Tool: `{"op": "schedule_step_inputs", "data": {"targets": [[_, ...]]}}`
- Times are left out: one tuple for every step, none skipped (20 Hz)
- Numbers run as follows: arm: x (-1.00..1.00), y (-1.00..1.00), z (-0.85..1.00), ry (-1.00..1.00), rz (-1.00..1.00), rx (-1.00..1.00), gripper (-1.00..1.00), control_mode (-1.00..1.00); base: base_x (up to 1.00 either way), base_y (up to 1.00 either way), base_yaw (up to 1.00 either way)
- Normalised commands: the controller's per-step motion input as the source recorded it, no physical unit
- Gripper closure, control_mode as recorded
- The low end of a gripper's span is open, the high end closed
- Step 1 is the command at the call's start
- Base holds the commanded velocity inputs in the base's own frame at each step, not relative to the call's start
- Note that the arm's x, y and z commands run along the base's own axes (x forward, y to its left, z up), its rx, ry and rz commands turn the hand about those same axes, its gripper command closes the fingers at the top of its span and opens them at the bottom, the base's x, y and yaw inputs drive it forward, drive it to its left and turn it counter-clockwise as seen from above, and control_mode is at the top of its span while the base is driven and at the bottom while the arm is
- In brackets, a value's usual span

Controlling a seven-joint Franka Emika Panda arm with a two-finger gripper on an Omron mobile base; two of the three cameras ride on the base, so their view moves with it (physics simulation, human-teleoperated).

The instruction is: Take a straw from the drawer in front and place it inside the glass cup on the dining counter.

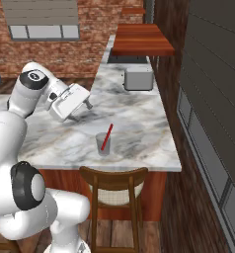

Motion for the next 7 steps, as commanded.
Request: {"op": "schedule_step_inputs", "data": {"targets": [[-0.82, 0.07, 0.19, 0.09, 0.02, 0.27, -1.00, -1.00, 0.00, 0.00, 0.00], [-0.82, 0.08, 0.16, 0.08, 0.02, 0.27, -1.00, -1.00, 0.00, 0.00, 0.00], [-0.84, 0.09, 0.12, 0.06, 0.02, 0.26, -1.00, -1.00, 0.00, 0.00, 0.00], [-0.84, 0.12, 0.03, 0.04, 0.02, 0.25, -1.00, -1.00, 0.00, 0.00, 0.00], [-0.76, 0.15, 0.00, 0.04, 0.02, 0.23, -1.00, -1.00, 0.00, 0.00, 0.00], [-0.76, 0.17, 0.00, 0.03, 0.02, 0.22, -1.00, -1.00, 0.00, 0.00, 0.00], [-0.73, 0.19, 0.00, 0.03, 0.03, 0.20, -1.00, -1.00, 0.00, 0.00, 0.00]]}}
